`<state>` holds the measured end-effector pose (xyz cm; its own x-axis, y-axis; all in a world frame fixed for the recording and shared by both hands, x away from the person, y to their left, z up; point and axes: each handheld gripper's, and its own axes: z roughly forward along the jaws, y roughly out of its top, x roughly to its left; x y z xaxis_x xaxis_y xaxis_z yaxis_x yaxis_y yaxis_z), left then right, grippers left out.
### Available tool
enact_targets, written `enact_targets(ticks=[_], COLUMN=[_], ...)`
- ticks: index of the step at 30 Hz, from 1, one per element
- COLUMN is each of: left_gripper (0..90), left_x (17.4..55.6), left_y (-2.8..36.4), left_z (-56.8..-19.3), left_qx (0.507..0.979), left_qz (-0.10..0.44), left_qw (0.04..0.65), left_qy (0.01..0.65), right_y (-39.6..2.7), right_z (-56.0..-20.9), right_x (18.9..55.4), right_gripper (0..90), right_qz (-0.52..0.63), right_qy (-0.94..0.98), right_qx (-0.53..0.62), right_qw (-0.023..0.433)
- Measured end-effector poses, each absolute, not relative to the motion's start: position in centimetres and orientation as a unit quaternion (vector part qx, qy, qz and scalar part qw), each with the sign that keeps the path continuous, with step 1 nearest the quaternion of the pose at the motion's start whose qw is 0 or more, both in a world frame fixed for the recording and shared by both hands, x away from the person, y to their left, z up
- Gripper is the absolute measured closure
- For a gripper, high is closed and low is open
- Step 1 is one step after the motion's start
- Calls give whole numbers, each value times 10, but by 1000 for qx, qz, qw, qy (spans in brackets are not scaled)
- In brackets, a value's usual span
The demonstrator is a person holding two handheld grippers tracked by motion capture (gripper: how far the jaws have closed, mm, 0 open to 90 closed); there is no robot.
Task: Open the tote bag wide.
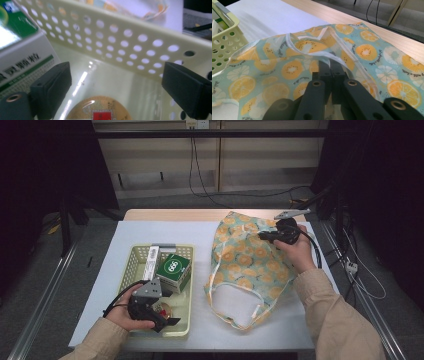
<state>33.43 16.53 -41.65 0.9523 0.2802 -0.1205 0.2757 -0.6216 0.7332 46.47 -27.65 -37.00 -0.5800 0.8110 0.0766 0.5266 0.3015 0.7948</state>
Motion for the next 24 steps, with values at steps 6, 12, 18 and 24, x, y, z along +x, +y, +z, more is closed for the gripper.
enact_targets(ticks=[6,12,18,24], left_gripper=[86,79,81,80], left_x=[336,339,342,343], left_y=[169,172,176,174], left_z=[-420,-423,-426,-429], left_qx=[912,913,922,926], left_qz=[3,-3,0,-6], left_qw=[382,368,345,335], left_qy=[150,177,176,174], right_y=[-277,-278,-280,-280], right_z=[-371,-371,-371,-371], right_x=[464,463,463,463], right_gripper=[900,900,900,900], right_qz=[411,413,414,416], right_qy=[788,787,786,785], right_qx=[425,425,426,425], right_qw=[171,170,170,171])
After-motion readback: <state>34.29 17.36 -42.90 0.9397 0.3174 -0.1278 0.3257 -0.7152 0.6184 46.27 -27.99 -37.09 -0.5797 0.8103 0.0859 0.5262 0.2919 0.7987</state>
